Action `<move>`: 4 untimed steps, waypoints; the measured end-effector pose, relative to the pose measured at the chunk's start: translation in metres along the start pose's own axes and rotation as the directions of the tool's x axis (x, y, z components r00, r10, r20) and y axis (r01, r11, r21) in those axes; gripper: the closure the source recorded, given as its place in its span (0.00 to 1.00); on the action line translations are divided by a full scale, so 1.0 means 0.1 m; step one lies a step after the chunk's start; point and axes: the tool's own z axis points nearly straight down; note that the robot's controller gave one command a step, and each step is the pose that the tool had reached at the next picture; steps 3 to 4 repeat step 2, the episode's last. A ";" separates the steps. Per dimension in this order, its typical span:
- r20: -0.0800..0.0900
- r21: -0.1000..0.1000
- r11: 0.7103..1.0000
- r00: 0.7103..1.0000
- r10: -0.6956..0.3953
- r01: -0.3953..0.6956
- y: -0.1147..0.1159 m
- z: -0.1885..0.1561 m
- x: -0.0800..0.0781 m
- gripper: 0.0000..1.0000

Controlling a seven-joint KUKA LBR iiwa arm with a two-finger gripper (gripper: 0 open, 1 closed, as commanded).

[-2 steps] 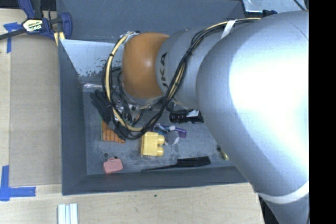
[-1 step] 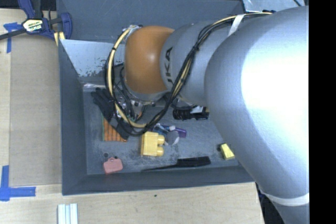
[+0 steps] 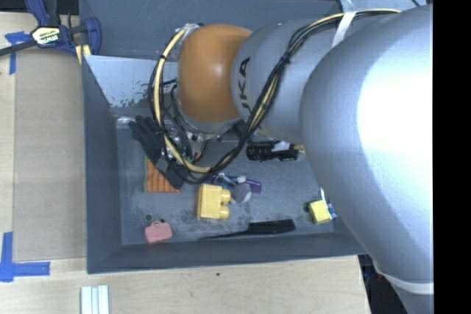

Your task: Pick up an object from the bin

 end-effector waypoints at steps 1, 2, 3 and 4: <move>-0.001 0.001 1.000 1.000 0.000 0.000 -0.01 -0.24 -0.01 1.00; -0.002 0.002 1.000 1.000 -0.001 0.001 -0.01 -0.56 -0.01 1.00; -0.002 0.002 1.000 1.000 -0.001 0.001 -0.01 -0.56 -0.01 1.00; -0.002 0.002 1.000 1.000 -0.001 0.001 -0.01 -0.56 -0.01 1.00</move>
Offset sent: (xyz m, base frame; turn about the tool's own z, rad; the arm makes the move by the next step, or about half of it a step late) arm -0.0002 -0.0007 0.0741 0.0001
